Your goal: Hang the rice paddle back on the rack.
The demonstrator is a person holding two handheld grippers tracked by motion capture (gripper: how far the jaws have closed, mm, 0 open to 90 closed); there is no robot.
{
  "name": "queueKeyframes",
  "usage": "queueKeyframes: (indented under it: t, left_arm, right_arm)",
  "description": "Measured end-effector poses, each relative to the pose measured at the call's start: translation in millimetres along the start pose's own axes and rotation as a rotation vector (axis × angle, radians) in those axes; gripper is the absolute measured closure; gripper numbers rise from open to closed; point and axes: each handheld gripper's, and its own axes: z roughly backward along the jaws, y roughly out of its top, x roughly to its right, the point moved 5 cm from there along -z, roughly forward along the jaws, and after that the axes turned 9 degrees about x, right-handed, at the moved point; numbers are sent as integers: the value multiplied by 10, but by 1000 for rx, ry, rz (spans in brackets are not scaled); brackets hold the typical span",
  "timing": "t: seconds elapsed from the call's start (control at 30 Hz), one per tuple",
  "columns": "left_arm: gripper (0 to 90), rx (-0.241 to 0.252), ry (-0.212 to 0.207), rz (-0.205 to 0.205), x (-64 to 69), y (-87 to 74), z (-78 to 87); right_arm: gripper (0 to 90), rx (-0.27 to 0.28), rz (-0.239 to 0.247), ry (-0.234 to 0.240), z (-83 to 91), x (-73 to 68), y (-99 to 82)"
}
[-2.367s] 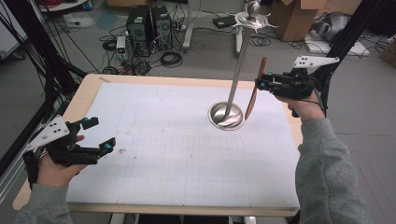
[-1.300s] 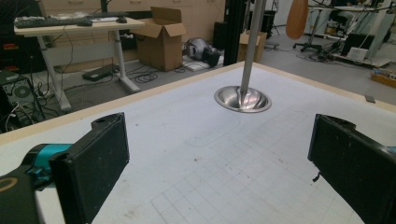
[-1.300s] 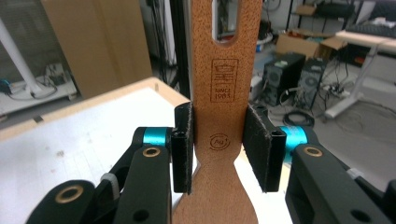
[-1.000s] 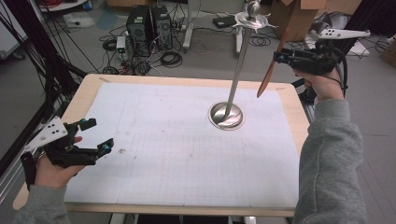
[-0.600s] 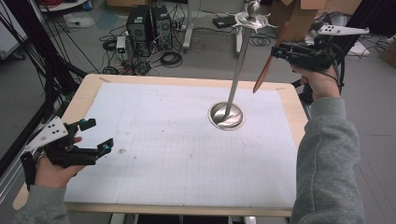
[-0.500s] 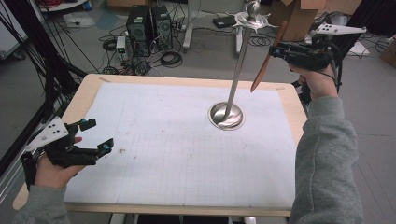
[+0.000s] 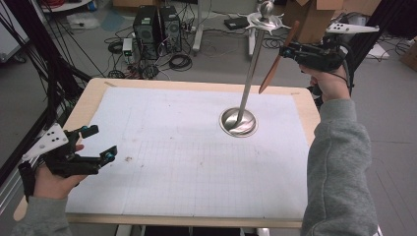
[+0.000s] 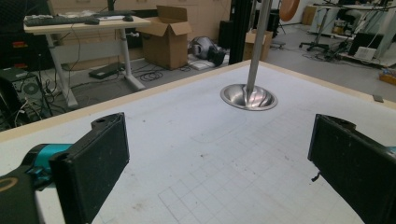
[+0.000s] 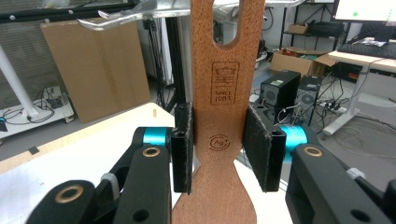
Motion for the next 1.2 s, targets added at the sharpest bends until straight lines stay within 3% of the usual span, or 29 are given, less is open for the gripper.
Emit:
queueKeyframes:
  t: [0.6,1.2]
  left_arm:
    - [56,5,4,0,-2,9,29]
    - [56,-4,3,-2,3,-5,10]
  right_arm:
    - [647,2,-15,-1,-53,24,-15]
    - [647,-17,1,10,-101,28,-63]
